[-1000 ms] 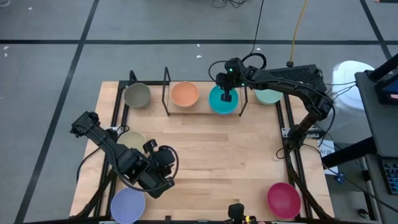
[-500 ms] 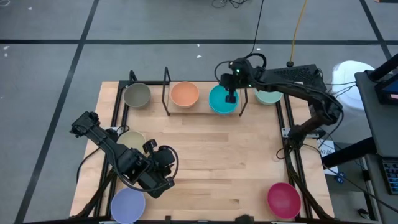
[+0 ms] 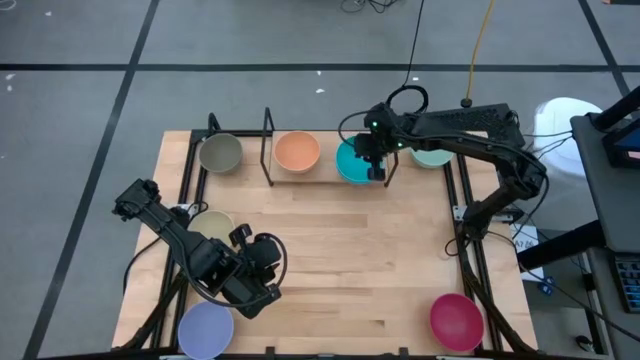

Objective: Place and stack bowls onto a shelf
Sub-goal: Stack the light blue bowl on top of the blue bowl on the shelf

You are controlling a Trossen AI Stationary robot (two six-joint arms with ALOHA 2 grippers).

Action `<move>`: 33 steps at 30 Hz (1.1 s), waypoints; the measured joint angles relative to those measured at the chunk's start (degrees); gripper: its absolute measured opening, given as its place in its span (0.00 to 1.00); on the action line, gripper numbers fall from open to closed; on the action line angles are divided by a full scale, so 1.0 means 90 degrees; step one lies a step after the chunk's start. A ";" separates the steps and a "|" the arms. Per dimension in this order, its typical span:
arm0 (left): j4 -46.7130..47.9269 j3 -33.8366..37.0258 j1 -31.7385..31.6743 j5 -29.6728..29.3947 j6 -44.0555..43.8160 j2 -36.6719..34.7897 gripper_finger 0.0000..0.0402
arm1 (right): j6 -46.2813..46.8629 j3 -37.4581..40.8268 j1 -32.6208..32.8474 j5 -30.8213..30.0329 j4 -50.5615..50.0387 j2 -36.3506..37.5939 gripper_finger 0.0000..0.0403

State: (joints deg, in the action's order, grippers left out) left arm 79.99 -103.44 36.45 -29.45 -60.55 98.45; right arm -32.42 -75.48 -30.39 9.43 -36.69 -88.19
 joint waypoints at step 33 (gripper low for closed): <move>-0.0005 0.0000 0.0000 -0.0001 -0.0005 0.0000 0.32 | -0.0138 -0.0002 -0.0899 -0.0007 0.0832 -0.1061 0.00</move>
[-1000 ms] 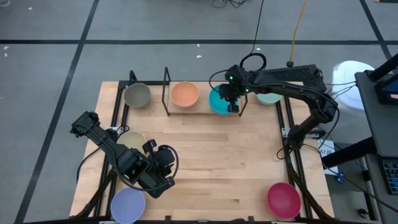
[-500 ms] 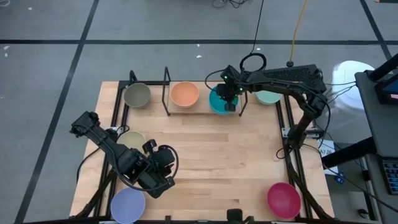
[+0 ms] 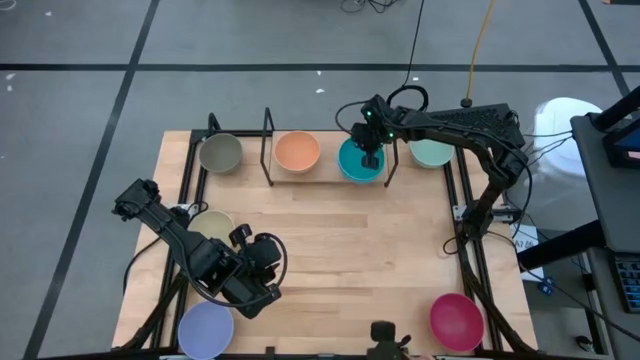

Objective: Place and stack bowls onto a shelf
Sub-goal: Stack the light blue bowl on top of the blue bowl on the shelf

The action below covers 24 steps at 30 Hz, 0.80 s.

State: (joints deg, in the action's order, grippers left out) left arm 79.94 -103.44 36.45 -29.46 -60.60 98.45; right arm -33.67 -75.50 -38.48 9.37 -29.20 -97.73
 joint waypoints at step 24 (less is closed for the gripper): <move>0.0002 0.0000 0.0000 -0.0001 -0.0012 0.0000 0.32 | 0.0022 0.0000 -0.0017 -0.0029 0.0810 0.0000 0.00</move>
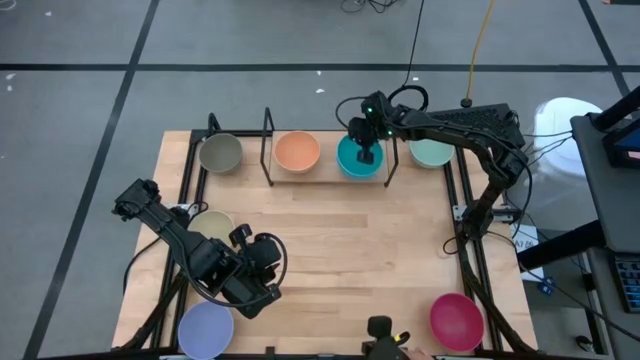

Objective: Place and stack bowls onto a shelf
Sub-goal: Stack the light blue bowl on top of the blue bowl on the shelf, then stack the purple bowl on top of the orange bowl on the shelf

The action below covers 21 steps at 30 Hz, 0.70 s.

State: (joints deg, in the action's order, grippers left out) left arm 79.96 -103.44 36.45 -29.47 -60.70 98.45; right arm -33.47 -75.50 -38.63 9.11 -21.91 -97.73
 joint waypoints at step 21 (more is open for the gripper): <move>0.0238 0.0000 0.0002 0.0002 0.0046 0.0000 0.32 | -0.0308 -0.0002 0.0828 -0.0424 -0.1993 0.2212 0.00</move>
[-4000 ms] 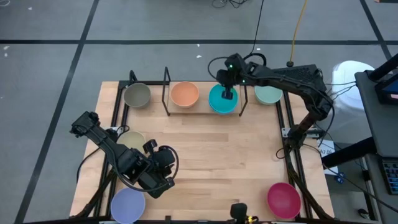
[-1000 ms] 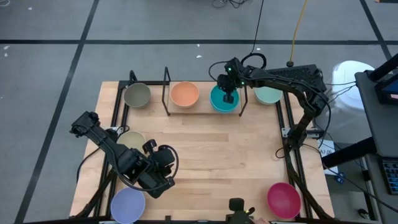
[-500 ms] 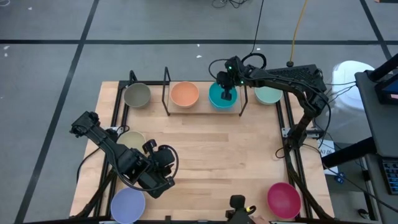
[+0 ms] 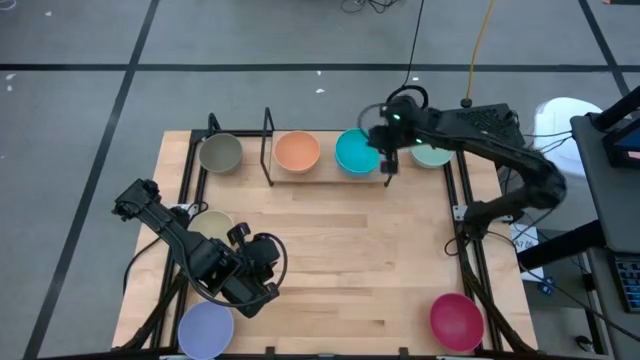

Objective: Place and stack bowls onto a shelf
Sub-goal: Stack the purple bowl on top of the orange bowl on the shelf

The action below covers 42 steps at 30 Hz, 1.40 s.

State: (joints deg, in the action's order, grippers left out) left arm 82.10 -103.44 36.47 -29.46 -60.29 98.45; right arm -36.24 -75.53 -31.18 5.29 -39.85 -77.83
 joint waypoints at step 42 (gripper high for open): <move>-0.1002 0.1436 0.1421 0.3128 -0.8647 0.0024 0.32 | 0.1454 0.0000 0.1450 -0.0249 -0.0783 0.3493 0.00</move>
State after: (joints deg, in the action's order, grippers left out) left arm 73.09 -90.51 49.25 -1.30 -138.12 98.67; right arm -23.16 -75.53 -18.13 3.05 -46.89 -46.39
